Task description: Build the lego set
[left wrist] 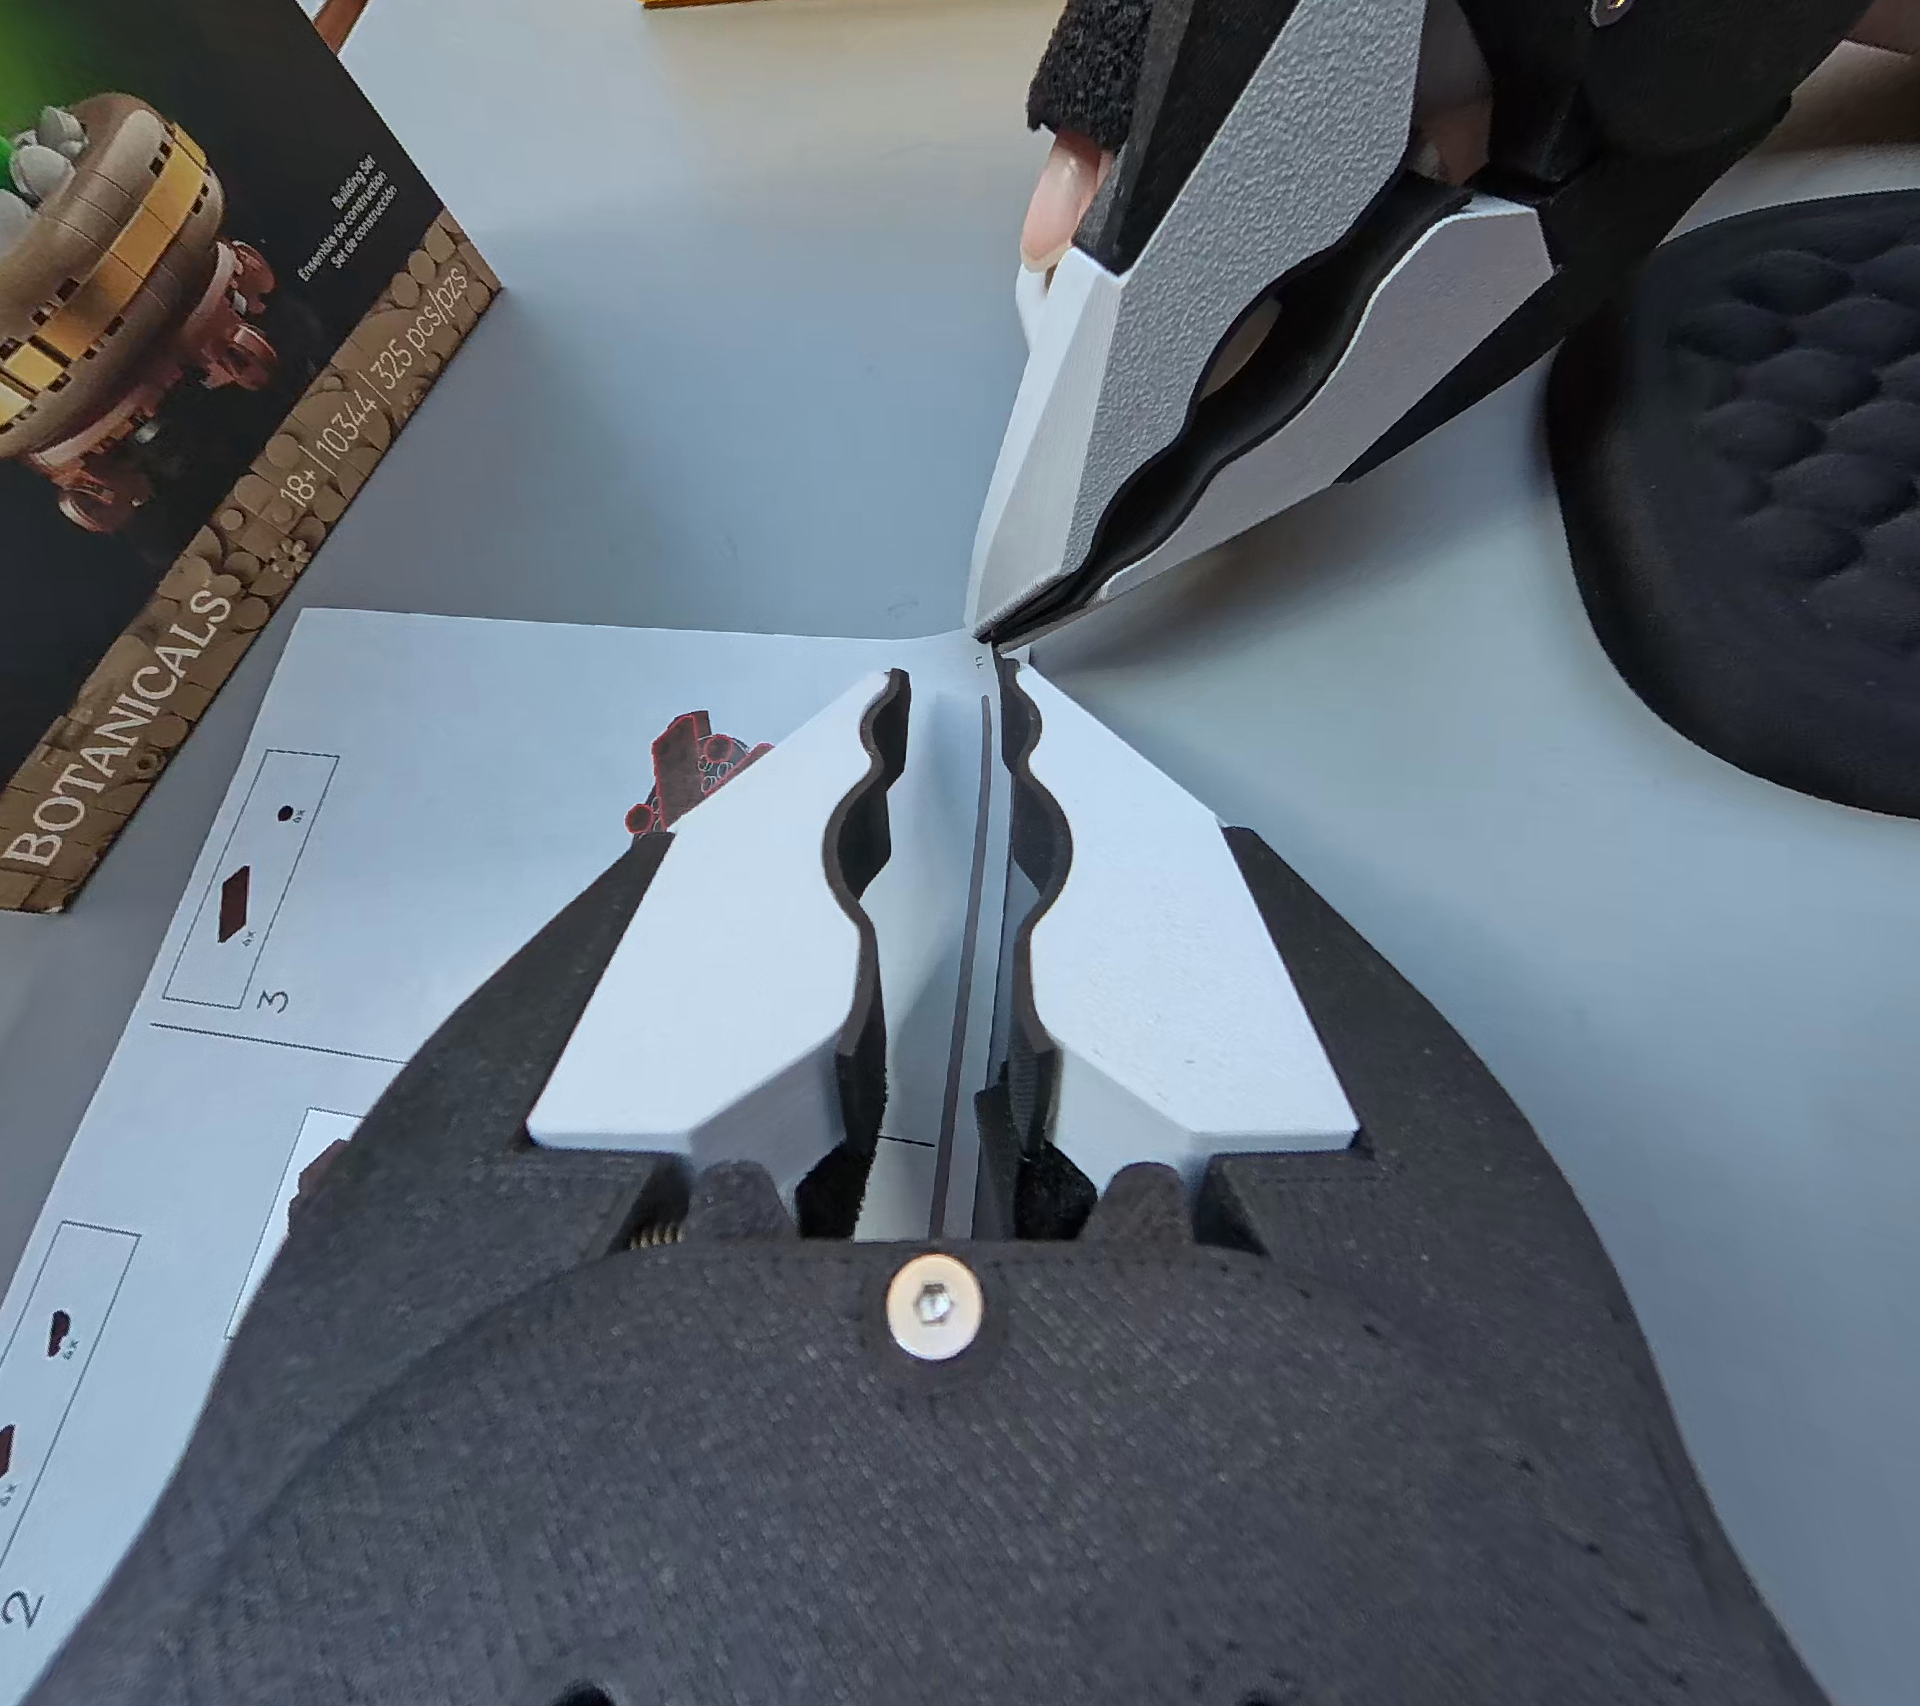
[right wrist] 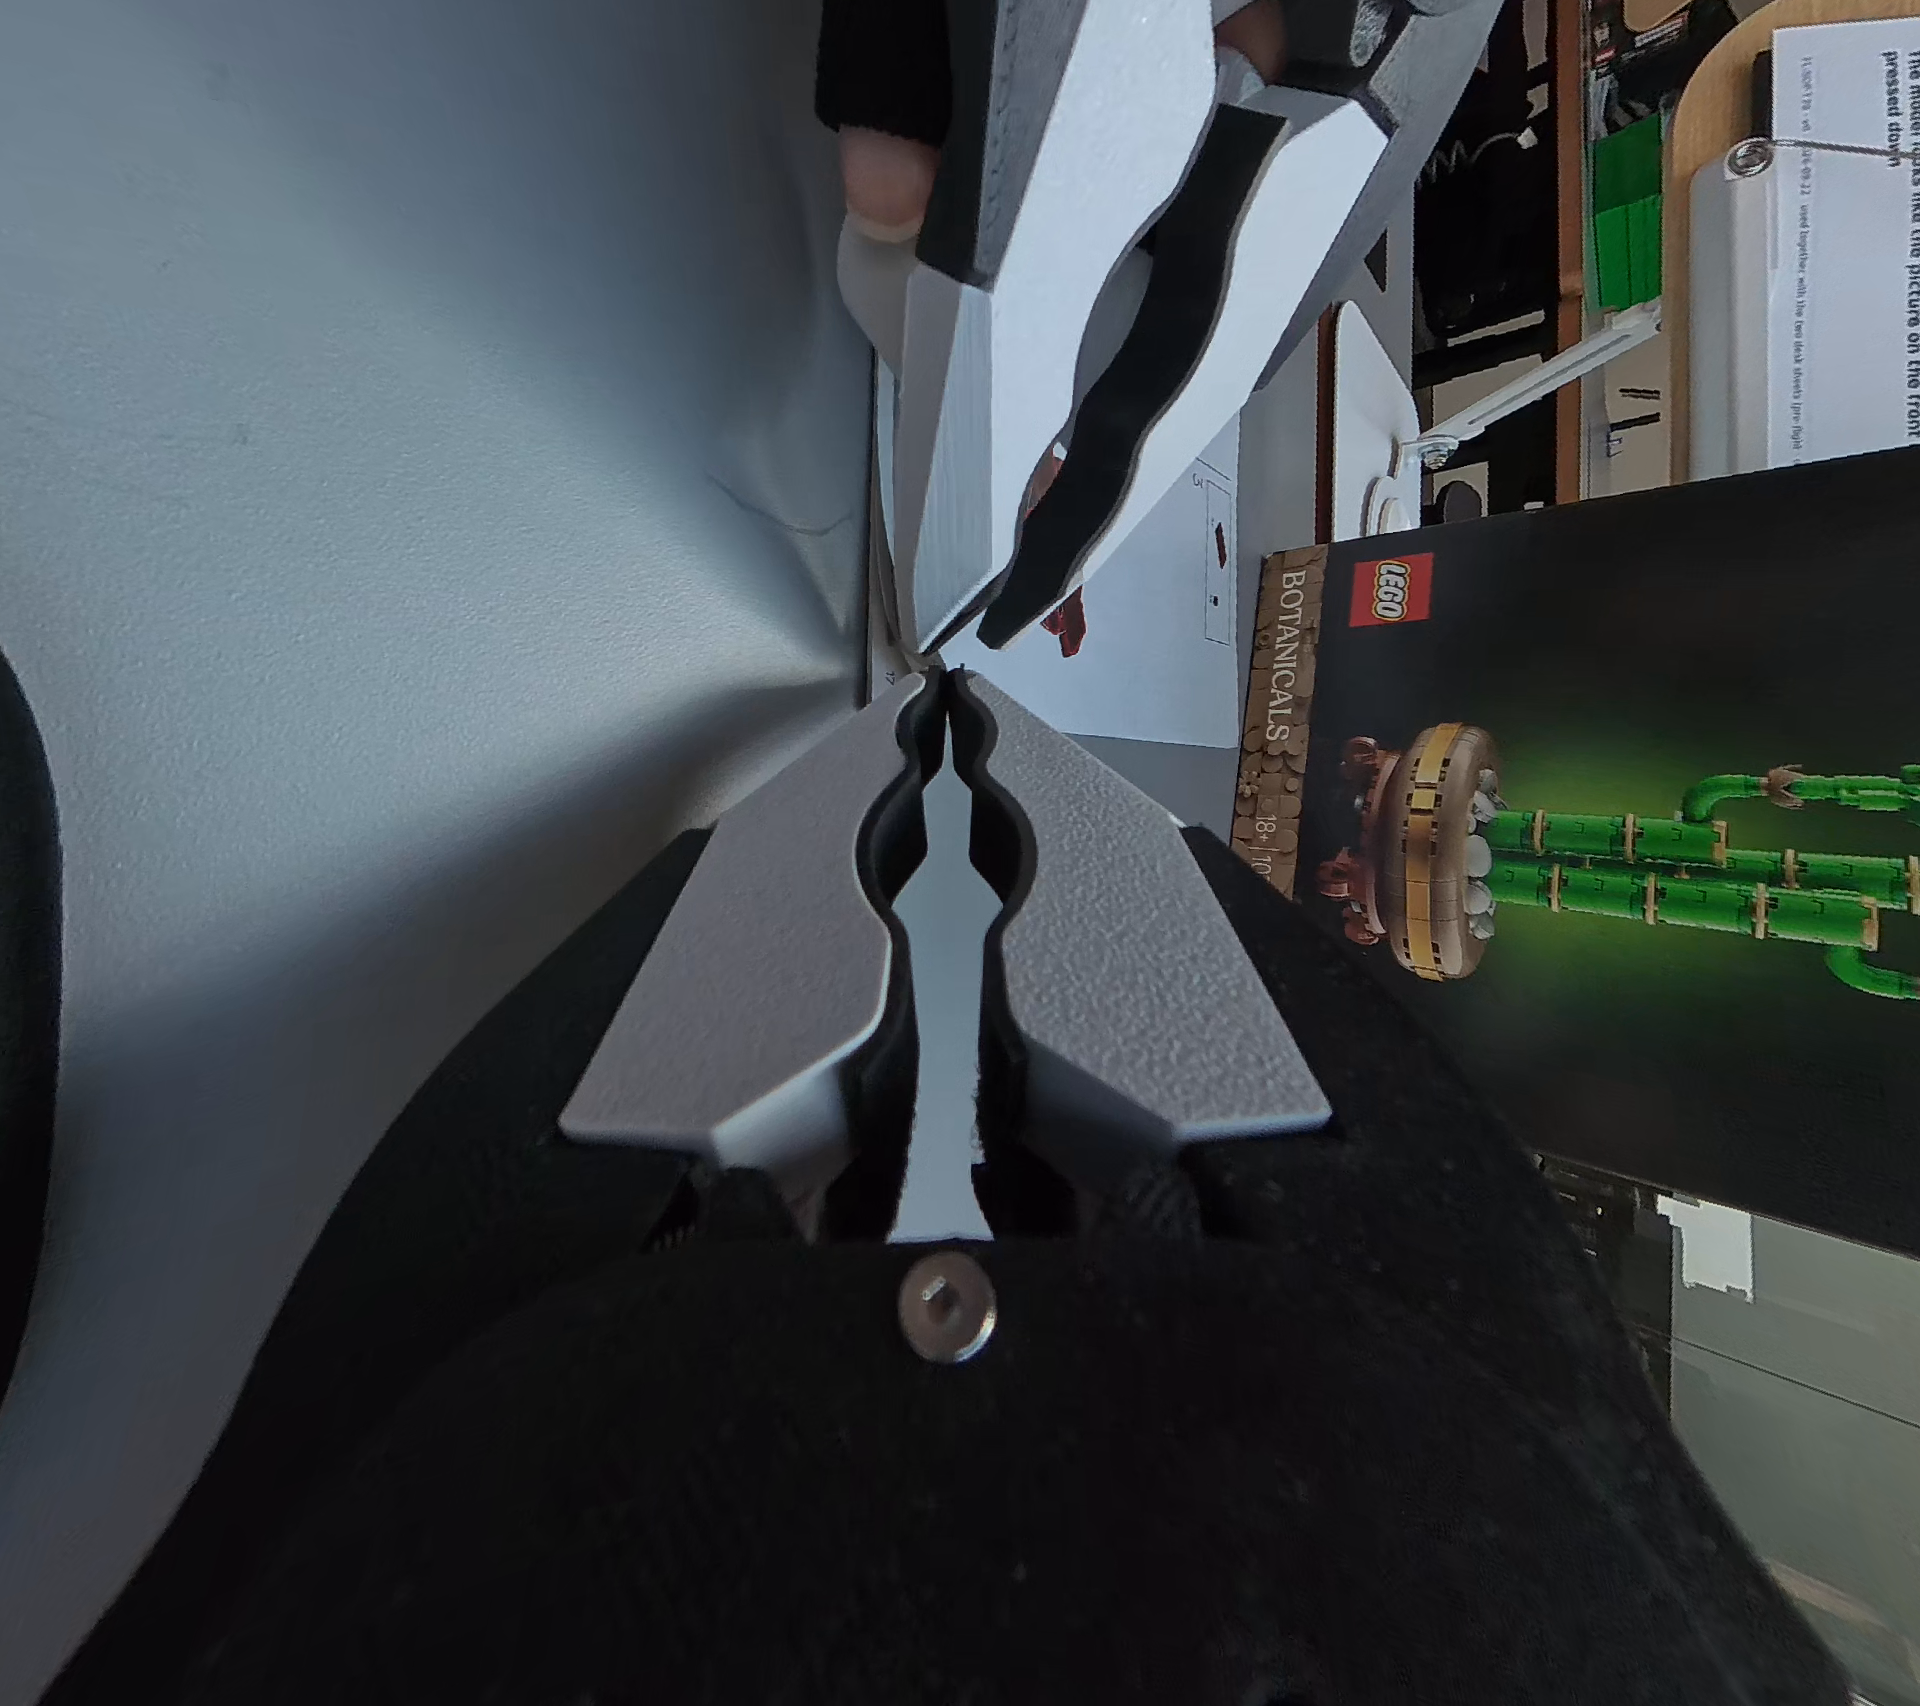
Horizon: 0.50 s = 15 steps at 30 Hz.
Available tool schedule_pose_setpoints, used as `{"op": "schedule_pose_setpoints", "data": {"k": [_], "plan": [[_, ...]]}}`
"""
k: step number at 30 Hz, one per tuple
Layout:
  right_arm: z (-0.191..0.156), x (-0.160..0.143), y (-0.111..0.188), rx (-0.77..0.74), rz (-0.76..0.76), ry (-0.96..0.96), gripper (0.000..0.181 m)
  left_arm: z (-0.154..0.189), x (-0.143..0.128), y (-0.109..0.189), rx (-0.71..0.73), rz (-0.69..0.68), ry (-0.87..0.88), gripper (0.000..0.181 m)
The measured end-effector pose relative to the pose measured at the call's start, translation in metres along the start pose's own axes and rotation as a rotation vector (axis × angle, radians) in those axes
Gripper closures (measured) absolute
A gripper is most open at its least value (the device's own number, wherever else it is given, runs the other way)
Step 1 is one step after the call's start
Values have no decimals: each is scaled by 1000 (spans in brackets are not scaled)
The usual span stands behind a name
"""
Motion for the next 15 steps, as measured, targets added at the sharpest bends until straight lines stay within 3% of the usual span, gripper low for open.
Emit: {"op": "schedule_pose_setpoints", "data": {"k": [9,15], "plan": [[1,0,-1,-9,-2,2,181,0,-1,-1,-5,-7,4,173],[2,-3,3,2,3,-28,171,2,-1,-1,-19,-12,-6,181]]}}
Point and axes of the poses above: each gripper's, where its closed fingertips meet, y back along the fingers, x out of its top, z = x × y across the jaws, the point moved 5 cm from there along y, back along the fingers, and after that the axes turned 5 degrees about -z, right-handed, at the moved point
